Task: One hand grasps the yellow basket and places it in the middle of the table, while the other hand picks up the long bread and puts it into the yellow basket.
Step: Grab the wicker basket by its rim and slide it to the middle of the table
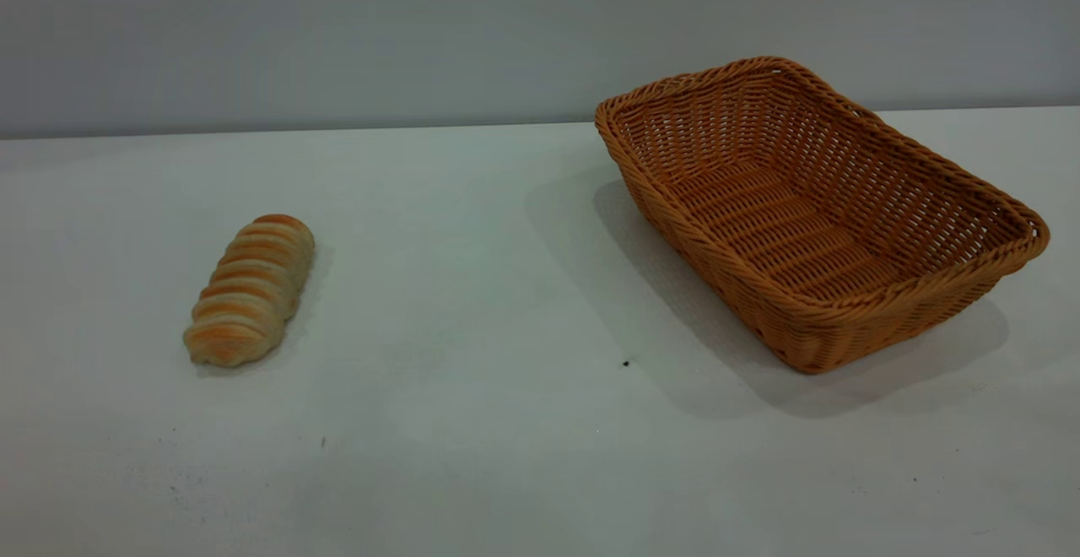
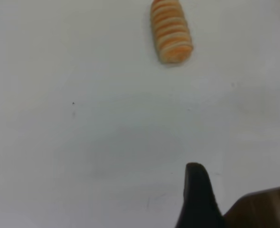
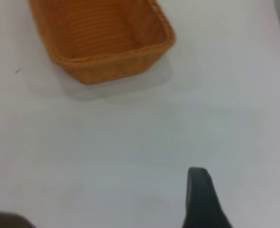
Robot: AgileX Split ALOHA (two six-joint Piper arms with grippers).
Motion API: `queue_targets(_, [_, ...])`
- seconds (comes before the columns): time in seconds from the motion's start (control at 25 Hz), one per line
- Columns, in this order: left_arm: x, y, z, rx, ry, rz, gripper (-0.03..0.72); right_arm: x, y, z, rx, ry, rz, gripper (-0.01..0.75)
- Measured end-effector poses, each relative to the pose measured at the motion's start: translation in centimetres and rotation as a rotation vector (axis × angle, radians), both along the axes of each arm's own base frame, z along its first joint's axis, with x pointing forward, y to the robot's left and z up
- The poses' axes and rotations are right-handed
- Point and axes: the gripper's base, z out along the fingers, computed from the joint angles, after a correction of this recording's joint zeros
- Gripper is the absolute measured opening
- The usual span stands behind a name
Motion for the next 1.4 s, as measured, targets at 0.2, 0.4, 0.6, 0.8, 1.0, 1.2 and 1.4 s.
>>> queue_targets(0.2, [1.0, 0.0, 0.1, 0.006, 0.072, 0.017, 0.53, 0.0, 0.0, 0.0, 0.052, 0.008, 0.026, 0.486])
queue_targets(0.4, [4.0, 0.1, 1.0, 0.025, 0.141, 0.1, 0.484, 2.5, 0.2, 0.3, 0.077, 0.157, -0.037, 0.486])
queue_targets(0.6, [7.6, -0.5, 2.2, -0.003, 0.079, 0.103, 0.424, 6.6, 1.2, 0.9, 0.152, 0.223, -0.076, 0.486])
queue_targets(0.8, [9.7, -0.9, 2.2, -0.008, 0.087, 0.092, 0.405, 11.6, 2.6, 0.1, 0.24, 0.286, -0.092, 0.486])
queue_targets(1.0, [11.2, -1.2, 2.1, -0.011, 0.082, 0.085, 0.404, 16.1, 3.7, -1.7, 0.309, 0.318, -0.121, 0.486])
queue_targets(1.2, [11.5, -1.3, 2.0, -0.02, 0.09, 0.083, 0.403, 20.2, 4.6, -4.8, 0.386, 0.378, -0.191, 0.486])
queue_targets(1.4, [11.5, -1.5, 2.0, -0.051, 0.095, 0.081, 0.403, 24.2, 5.4, -6.8, 0.415, 0.464, -0.246, 0.486])
